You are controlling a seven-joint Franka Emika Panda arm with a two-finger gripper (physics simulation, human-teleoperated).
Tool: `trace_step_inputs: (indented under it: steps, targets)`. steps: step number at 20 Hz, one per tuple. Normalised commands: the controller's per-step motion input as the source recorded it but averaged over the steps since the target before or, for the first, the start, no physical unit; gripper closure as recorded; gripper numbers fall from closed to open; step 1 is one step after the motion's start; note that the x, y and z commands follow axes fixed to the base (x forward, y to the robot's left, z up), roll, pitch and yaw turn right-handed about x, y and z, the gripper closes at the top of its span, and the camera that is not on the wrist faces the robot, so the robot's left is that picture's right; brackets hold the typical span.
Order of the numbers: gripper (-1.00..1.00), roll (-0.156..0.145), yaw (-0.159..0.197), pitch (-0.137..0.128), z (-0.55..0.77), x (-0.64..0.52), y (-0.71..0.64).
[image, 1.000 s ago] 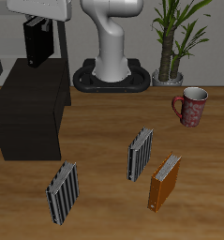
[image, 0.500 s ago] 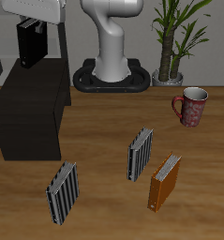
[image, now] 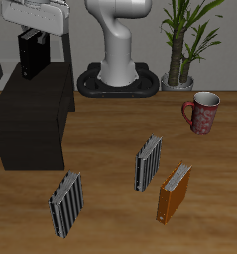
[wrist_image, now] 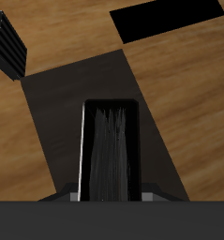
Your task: Place the black book upright on top of the shelf
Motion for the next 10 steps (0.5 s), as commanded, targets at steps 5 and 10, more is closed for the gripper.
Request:
trace_step_inputs:
  steps: [5, 10]
  targets:
    - [-1.00, -0.046, -0.033, 0.099, -0.30, 0.11, -0.13]
    - [-1.00, -0.005, -0.022, 0.031, -0.12, 0.00, -0.04]
